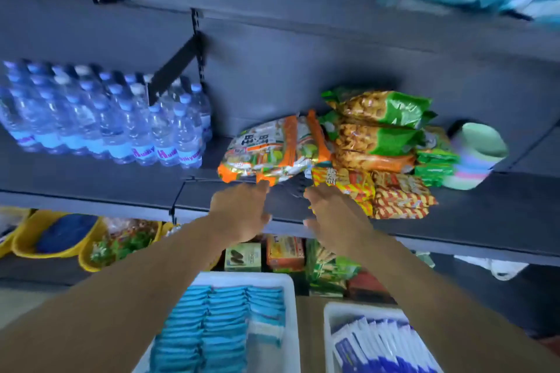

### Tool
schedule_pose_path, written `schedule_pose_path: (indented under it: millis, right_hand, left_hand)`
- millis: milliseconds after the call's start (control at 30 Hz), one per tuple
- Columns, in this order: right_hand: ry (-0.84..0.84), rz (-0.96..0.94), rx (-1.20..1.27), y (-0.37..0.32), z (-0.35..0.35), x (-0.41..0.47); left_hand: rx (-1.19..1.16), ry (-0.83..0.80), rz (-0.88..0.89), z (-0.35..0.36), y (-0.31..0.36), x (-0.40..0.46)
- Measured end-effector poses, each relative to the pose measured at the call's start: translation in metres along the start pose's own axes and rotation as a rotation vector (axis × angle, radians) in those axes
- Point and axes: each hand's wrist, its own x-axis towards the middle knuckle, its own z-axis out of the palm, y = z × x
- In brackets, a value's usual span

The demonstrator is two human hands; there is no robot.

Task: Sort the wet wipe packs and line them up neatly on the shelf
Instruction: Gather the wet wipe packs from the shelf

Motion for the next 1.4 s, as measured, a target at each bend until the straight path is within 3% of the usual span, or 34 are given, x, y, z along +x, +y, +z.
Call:
schedule_pose_path:
  millis: [267,533,800,1033,1400]
  right_hand:
    - [0.239,0.117,0.004,0.01,-0.152,-0.017]
    - [0.33,0.255,-0.003,0.042,-0.242,-0.037]
    - [0.366,0.322,0.012,0.112,-0.281,-0.05]
    - [0.355,0.375,0.005,0.215,-0.299,-0.056]
    - [0.345,0.433,0.077,0.344,-0.295,-0.002]
  left_hand:
    - [0.096,0.241,0.1,-0.142,0.035,-0.015]
    - [0.09,0.36,0.229,-0.221,0.068,0.003]
    - [0.073,0.42,0.291,-0.257,0.123,0.041]
    - [0.021,0.451,0.26,-0.268,0.196,0.089]
    - [0.092,0.44,0.232,-0.267,0.265,0.178]
